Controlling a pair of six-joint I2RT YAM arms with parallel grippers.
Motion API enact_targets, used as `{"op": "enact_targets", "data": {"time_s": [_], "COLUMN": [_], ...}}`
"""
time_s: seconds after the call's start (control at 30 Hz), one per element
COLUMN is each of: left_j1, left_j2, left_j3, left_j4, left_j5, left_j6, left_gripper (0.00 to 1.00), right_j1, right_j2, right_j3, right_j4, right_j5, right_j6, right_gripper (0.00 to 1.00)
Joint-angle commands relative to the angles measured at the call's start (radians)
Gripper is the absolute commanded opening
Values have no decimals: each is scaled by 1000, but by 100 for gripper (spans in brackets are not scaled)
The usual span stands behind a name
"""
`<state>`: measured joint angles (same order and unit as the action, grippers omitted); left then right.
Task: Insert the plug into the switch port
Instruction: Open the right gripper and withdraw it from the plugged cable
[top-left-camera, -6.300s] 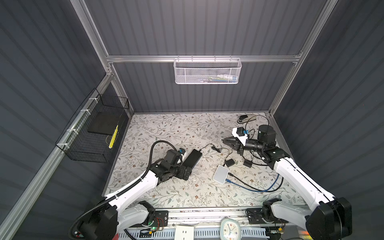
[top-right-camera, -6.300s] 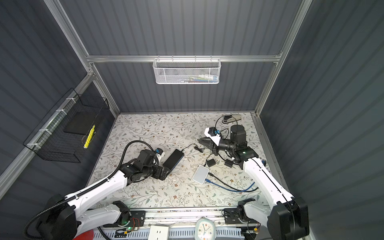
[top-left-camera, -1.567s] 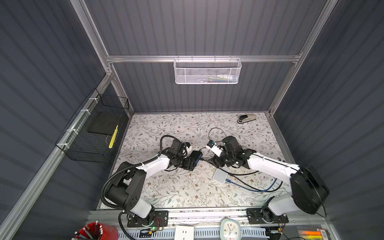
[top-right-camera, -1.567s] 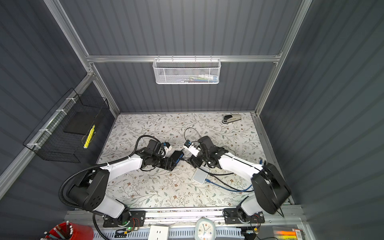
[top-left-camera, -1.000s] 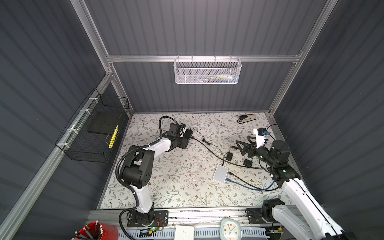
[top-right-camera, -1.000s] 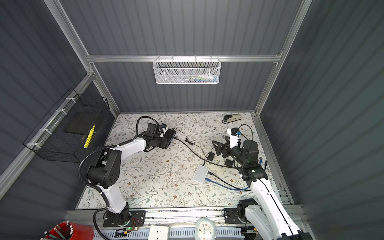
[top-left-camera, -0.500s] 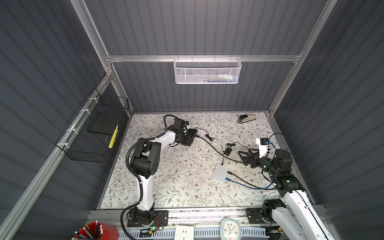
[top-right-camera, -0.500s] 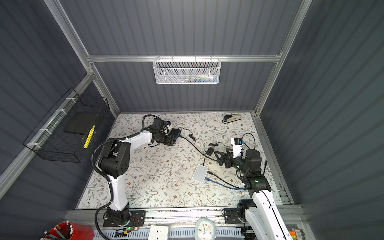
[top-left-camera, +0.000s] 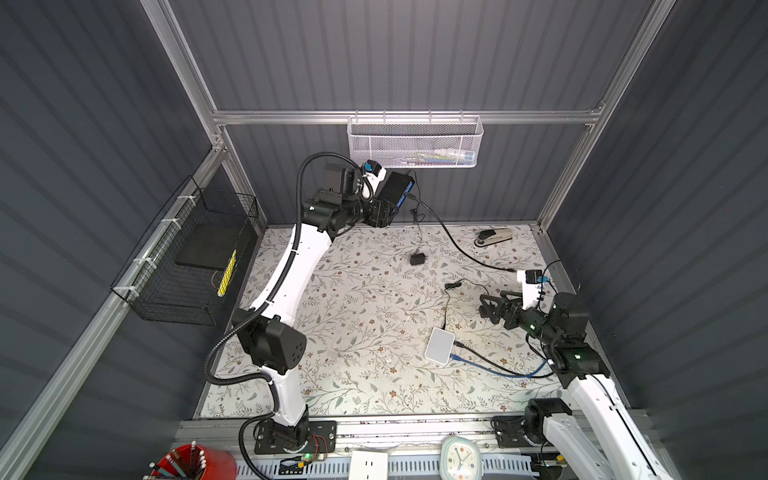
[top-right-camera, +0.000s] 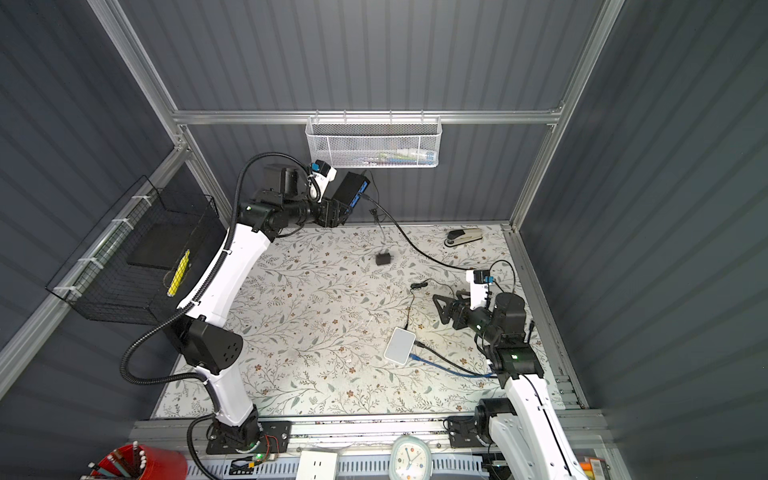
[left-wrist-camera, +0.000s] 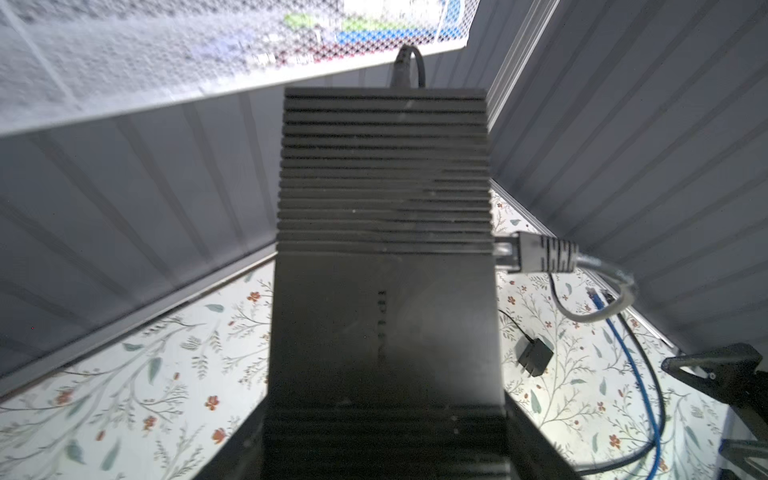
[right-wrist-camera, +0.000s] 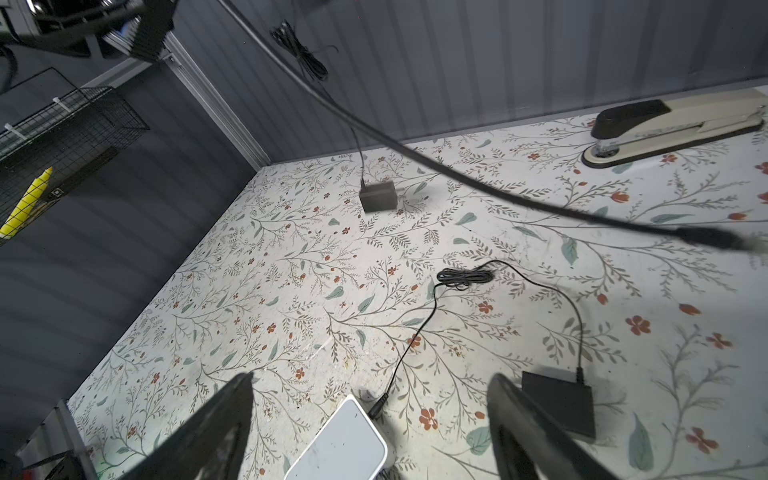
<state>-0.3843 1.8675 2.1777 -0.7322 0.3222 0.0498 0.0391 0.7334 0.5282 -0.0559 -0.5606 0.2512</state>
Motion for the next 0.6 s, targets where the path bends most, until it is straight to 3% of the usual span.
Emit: {"op": "enact_targets", "data": {"time_s": [0.0,0.13,0.27,0.4,0.57], "left_j1": [10,12,33,51,136], "left_j2": [-8,-33,-57,-75,-143], "left_j3": [11,-48,-196,-332,-462], "left_j4": [-105,-119,-82,-24,51], "left_j5": [-47,-102,-144,-281,-352], "left_j6": [71,95,98,49,-65], "left_gripper": [31,31,31,31,30], "right_j1": [37,81,68,14,-29], "right_j2": [97,231,202,176,146], "right_j3": [47,142,90,102,138], "right_j4": [108,113,192,113,-9], "right_j5": [-77,-47,-10,-31,-37], "right_j6": [-9,45,65,45,-4], "right_gripper": [87,84,85,85,85]}}
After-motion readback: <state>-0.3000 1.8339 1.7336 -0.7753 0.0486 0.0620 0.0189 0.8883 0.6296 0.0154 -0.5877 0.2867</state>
